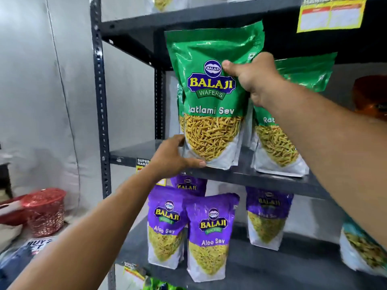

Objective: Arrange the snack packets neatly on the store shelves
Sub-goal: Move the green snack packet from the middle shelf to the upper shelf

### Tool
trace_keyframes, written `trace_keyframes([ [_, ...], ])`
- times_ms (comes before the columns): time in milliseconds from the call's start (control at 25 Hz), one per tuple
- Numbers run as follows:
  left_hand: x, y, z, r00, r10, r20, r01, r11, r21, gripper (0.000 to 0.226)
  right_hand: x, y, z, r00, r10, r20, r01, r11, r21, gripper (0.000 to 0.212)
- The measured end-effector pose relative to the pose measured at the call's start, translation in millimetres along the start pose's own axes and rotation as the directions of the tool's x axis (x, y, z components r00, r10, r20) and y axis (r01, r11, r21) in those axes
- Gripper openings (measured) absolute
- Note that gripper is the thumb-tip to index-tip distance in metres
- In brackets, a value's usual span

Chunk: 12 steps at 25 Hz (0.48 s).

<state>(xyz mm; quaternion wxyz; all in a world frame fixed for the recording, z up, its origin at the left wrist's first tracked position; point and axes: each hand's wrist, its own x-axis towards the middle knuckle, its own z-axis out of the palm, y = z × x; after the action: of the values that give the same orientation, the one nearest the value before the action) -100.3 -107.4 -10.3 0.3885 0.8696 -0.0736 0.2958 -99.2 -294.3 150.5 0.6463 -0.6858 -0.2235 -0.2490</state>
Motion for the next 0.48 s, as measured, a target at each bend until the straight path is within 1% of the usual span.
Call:
trace_keyframes([
  [40,13,-8,-3,1.000,-0.010,-0.017,0.011,0.999,0.048,0.066,11,5,11,1.000,0.000,0.003,0.000,1.000,-0.011,0.038],
  [120,38,-25,-8,0.998,-0.046,-0.030,0.049,0.991,0.123,0.081,34,22,33,0.999,0.039,0.006,-0.038,0.999,-0.024,0.031],
  [200,57,-42,-11,0.994,-0.105,-0.009,0.105,0.984,0.145,0.091,54,39,53,0.998,0.067,-0.013,-0.067,0.998,-0.015,0.033],
  [280,69,-57,-10,0.989,-0.146,0.022,0.140,0.977,0.163,0.092,71,56,66,0.995,0.090,-0.039,-0.092,0.995,-0.033,0.036],
  [400,81,-81,-7,0.989,-0.134,0.062,0.119,0.971,0.207,0.099,84,75,80,0.993,0.121,-0.017,-0.121,0.992,-0.020,0.028],
  [480,83,-89,-5,0.989,-0.128,0.078,0.107,0.967,0.231,0.099,84,82,83,0.992,0.117,-0.037,-0.117,0.993,0.011,0.028],
])
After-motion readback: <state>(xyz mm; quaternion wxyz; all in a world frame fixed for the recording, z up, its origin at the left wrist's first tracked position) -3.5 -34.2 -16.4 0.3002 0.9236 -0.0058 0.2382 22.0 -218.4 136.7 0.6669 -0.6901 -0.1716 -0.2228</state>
